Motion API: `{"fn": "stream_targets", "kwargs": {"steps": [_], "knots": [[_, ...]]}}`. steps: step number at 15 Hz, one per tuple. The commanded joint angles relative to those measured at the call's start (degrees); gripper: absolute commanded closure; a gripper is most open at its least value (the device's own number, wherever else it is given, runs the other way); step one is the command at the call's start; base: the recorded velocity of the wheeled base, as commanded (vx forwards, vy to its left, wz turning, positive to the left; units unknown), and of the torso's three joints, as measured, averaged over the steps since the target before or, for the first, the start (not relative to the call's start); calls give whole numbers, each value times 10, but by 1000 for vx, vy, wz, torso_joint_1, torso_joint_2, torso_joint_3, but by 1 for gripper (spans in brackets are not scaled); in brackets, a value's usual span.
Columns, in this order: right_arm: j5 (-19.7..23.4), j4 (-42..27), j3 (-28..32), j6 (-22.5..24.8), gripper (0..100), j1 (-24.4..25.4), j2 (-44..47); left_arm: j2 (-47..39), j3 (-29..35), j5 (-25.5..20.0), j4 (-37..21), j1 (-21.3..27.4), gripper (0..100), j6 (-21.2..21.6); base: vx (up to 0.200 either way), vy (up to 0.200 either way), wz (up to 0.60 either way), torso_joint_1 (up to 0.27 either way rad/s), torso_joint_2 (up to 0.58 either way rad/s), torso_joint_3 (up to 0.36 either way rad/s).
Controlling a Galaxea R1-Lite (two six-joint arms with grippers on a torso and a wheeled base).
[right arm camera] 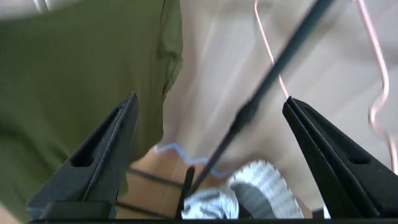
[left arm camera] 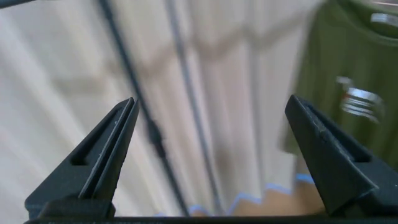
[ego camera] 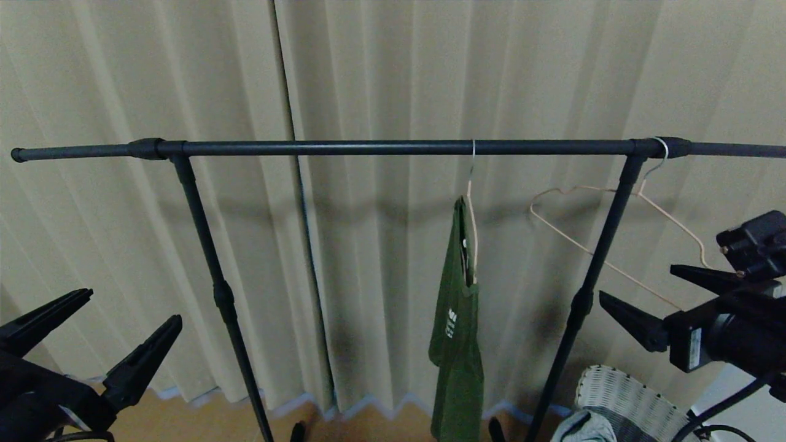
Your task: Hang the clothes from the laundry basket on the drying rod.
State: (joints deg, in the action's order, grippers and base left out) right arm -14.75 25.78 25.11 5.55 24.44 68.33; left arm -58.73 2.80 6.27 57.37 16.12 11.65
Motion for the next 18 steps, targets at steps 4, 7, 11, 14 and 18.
{"fn": "stream_targets", "kwargs": {"steps": [4, 7, 11, 14, 18], "knots": [[-4, -6, -81, 3, 0, -26, -84, -2, -26, 0, -1, -101, 0, 4, 0, 0, 0, 0, 0, 0], [-1, 1, -129, 9, 0, -70, -105, 0, -28, 1, 0, -112, 0, 4, 0, 0, 0, 0, 0, 0], [1, 1, -150, 22, 0, -70, -119, 4, -28, -13, -2, -103, 0, 4, 0, 0, 0, 0, 0, 0], [3, 0, -163, 26, 0, -70, -119, 6, -28, -34, -35, -103, 0, 4, 0, 0, 0, 0, 0, 0], [3, -2, -170, 27, 0, -70, -118, 27, -28, -34, -37, -103, 0, 5, -50, 0, 0, 2, 1, 1]]}}
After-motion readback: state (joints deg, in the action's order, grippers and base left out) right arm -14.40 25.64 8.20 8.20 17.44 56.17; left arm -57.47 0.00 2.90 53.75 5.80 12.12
